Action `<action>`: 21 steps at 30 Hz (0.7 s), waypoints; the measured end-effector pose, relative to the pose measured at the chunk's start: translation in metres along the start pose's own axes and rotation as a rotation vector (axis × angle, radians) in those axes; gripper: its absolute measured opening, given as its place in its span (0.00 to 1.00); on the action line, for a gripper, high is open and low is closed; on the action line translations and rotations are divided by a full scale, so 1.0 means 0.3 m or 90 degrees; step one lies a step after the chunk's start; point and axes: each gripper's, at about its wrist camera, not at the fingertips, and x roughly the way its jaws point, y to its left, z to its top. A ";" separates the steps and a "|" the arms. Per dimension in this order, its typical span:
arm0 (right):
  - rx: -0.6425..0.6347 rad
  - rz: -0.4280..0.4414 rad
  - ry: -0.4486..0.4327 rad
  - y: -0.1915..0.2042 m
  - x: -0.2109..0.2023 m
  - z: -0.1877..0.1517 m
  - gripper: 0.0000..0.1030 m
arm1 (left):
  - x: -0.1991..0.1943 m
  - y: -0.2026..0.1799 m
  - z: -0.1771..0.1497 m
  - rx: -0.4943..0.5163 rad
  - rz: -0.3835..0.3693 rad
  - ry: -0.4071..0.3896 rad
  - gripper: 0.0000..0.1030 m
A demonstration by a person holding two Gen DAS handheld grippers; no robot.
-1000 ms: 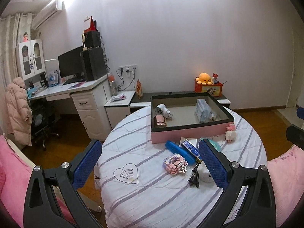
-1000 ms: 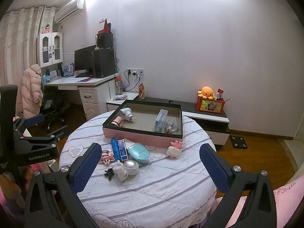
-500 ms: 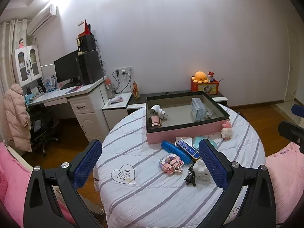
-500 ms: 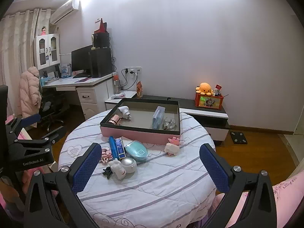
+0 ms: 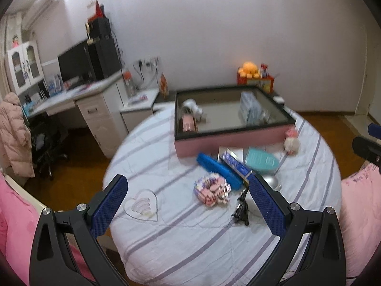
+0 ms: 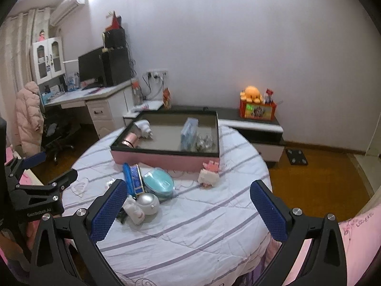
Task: Organize rigid objects
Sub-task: 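Withdraw both tools from the box back over the table, then grasp the block donut with the left tool while the right tool grasps the pink-white block figure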
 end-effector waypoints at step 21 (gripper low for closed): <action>0.066 -0.043 0.215 -0.172 0.604 -0.038 1.00 | 0.490 -0.011 -0.076 -0.044 -0.097 0.223 0.96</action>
